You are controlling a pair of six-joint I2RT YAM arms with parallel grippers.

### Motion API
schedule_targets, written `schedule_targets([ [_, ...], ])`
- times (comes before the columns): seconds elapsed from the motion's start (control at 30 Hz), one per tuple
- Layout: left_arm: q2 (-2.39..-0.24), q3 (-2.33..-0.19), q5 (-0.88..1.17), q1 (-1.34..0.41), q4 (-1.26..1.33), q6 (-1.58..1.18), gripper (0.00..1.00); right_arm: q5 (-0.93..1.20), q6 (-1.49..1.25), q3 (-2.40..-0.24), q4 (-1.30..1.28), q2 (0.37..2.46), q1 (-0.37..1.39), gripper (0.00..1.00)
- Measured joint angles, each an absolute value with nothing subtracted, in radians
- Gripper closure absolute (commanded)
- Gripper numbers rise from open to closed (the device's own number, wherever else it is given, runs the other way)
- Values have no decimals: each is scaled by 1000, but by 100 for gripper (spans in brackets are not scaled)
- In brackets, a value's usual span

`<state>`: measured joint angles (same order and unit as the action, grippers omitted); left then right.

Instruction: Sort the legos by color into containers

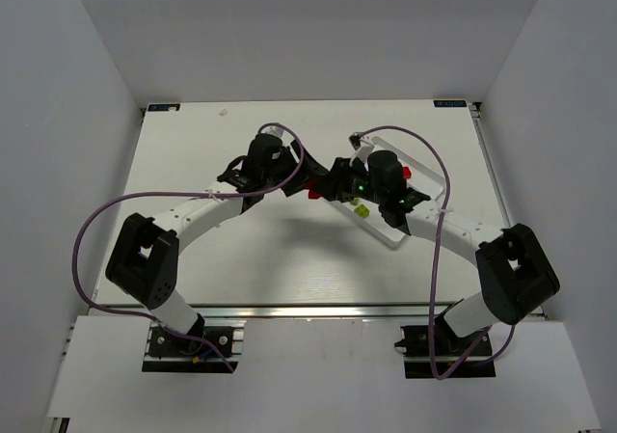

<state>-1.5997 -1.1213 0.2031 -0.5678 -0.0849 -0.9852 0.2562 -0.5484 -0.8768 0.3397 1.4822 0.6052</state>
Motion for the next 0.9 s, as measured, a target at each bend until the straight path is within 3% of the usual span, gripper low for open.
schedule_targets([
  [0.13,-1600,-1121,194,-569,-82,-985,78,257,-554,-875,347,1482,606,57],
  [0.27,-1601,-1122,191,-570,-83,-984,78,260,-552,-874,346,1482,605,44],
  [0.33,-1605,-1125,190,-571,-83,-984,78,261,-548,-874,344,1482,605,43],
  [0.53,-1624,-1134,189,-571,-87,-979,78,264,-543,-874,342,1482,603,45],
  [0.77,-1627,-1140,178,-571,-102,-970,78,265,-542,-874,336,1482,601,54],
  [0.9,-1627,-1145,171,-572,-106,-965,78,266,-543,-874,335,1482,598,51],
])
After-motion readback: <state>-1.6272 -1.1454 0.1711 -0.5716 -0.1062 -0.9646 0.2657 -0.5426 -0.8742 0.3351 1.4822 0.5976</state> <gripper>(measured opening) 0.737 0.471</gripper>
